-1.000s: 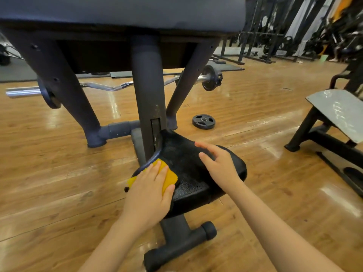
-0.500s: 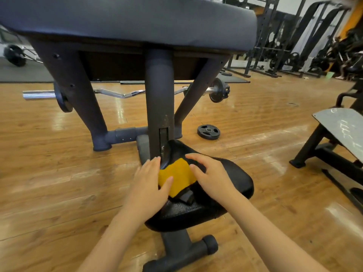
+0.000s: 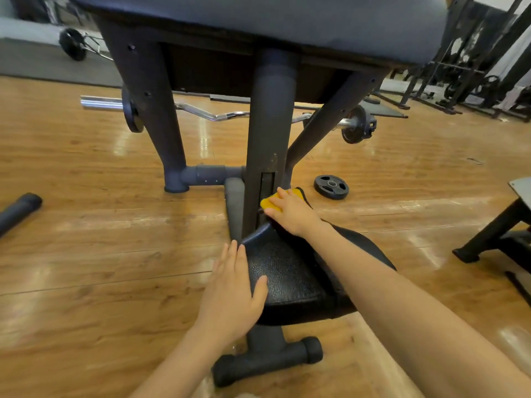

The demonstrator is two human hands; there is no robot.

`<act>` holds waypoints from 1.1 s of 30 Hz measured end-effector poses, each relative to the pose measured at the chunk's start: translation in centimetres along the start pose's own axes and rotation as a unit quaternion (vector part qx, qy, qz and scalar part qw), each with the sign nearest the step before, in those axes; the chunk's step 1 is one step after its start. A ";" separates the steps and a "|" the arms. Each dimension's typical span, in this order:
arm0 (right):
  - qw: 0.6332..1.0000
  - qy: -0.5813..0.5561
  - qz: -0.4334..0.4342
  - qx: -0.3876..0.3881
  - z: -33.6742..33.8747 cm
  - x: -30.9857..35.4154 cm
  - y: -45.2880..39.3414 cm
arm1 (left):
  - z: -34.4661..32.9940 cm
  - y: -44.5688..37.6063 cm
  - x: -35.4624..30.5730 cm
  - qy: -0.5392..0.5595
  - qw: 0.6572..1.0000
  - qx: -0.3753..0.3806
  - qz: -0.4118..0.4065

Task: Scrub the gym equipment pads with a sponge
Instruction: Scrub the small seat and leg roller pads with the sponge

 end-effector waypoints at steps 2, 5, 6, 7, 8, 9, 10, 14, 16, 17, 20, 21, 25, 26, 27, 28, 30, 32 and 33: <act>0.997 -0.072 -0.030 0.000 0.4 -1.1 -1.9 | 0.0 0.1 0.0 -0.010 1.000 0.002 -0.001; 0.979 -0.203 -0.034 -0.006 0.1 -2.4 -3.1 | 0.2 0.2 -0.1 -0.008 1.000 0.008 -0.001; 0.972 -0.231 -0.031 -0.008 0.1 -2.6 -3.1 | 0.2 0.2 -0.1 -0.009 1.000 0.008 -0.003; 0.967 -0.253 -0.028 -0.011 0.0 -2.8 -2.9 | 0.2 0.1 -0.1 -0.017 1.000 0.007 -0.004; 0.965 -0.262 -0.022 -0.013 0.2 -2.7 -2.4 | 0.2 0.0 -0.2 -0.026 1.000 0.008 -0.003; 0.965 -0.261 -0.009 -0.015 0.4 -2.5 -1.8 | 0.2 -0.1 -0.2 -0.032 0.999 0.010 0.000; 0.968 -0.251 0.012 -0.022 0.8 -2.3 -1.0 | 0.2 -0.2 -0.3 -0.035 0.999 0.010 0.004; 0.976 -0.157 0.141 -0.047 0.6 -1.6 4.0 | -0.2 -0.1 -0.4 -0.011 1.000 -0.007 0.011; 0.972 -0.127 0.190 -0.049 -0.5 -1.3 5.7 | -0.3 -0.1 -0.2 0.003 1.000 -0.016 0.011; 0.969 -0.132 0.202 -0.046 -0.7 -1.4 5.7 | -0.4 -0.1 -0.1 0.007 1.000 -0.020 0.010; 0.965 -0.151 0.213 -0.022 -0.1 -1.5 2.8 | -0.4 -0.1 -0.1 0.010 1.000 -0.025 0.008; 0.971 -0.140 0.193 -0.019 0.1 -1.6 1.2 | -0.3 0.0 -0.1 0.010 1.000 -0.029 0.005; 0.984 -0.118 0.136 -0.010 0.7 -0.7 -1.8 | -0.2 0.1 -0.2 0.007 0.999 -0.035 0.007; 0.980 -0.128 0.154 -0.010 0.7 0.0 -0.9 | -0.2 0.1 -0.2 0.011 0.999 -0.035 0.008; 0.974 -0.141 0.179 -0.013 0.6 0.6 0.7 | -0.2 0.1 -0.2 0.015 0.999 -0.036 0.009; 0.967 -0.161 0.195 -0.018 0.5 1.0 2.7 | -0.2 0.1 -0.3 0.021 0.999 -0.037 0.010; 0.961 -0.197 0.189 -0.035 0.1 0.9 7.2 | -0.2 0.2 -0.3 0.033 0.999 -0.037 0.011; 0.962 -0.211 0.168 -0.046 -0.2 -0.3 11.0 | -0.2 0.1 -0.3 0.037 0.998 -0.040 0.009; 0.965 -0.206 0.156 -0.044 -0.4 -1.2 12.5 | -0.2 0.1 -0.2 0.037 0.998 -0.043 0.007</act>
Point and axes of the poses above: each hand's wrist, its own y-axis away from the middle knuckle, its own z-axis out of the back of the hand, x = y × z, the point moved 6 cm from there along -y, towards the middle knuckle, and after that the axes turned 8 degrees about y, right-handed, at the moved point
